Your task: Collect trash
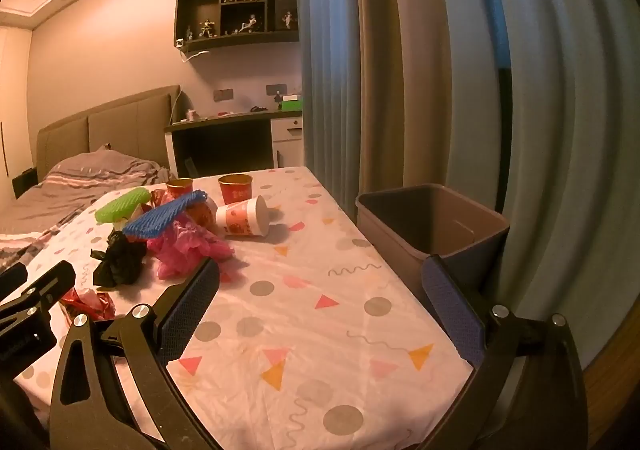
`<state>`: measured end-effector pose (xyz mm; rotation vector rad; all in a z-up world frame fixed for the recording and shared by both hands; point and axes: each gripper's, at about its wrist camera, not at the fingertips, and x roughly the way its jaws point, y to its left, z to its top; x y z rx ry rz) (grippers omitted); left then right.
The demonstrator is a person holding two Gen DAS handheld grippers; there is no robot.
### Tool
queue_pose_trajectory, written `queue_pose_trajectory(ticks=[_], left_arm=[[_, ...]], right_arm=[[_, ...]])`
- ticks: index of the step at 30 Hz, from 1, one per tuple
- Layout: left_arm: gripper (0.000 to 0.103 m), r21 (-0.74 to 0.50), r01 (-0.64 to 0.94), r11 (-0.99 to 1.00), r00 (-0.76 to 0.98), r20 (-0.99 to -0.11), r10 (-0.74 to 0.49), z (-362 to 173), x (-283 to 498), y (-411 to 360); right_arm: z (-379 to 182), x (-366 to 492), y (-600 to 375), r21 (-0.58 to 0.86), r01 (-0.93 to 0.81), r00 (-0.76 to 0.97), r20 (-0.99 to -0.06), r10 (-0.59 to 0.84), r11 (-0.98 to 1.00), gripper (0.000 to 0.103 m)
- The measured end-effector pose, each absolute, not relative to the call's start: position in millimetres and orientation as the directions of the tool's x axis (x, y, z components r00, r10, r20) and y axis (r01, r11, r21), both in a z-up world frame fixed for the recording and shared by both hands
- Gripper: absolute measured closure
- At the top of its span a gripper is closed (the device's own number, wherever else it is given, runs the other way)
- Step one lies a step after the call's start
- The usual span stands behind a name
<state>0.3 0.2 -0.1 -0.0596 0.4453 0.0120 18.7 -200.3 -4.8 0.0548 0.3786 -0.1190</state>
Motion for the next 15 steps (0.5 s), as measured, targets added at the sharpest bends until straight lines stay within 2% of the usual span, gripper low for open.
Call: queue_pose_trajectory(ticks=[15], left_arm=[[0.015,-0.057,-0.025,0.998,0.903,-0.430,-0.002,-0.1,0.2,0.2]], right_arm=[[-2.4,17.9,-203.2,0.037,0.131,0.923,-0.370,-0.108,0.991,0.005]])
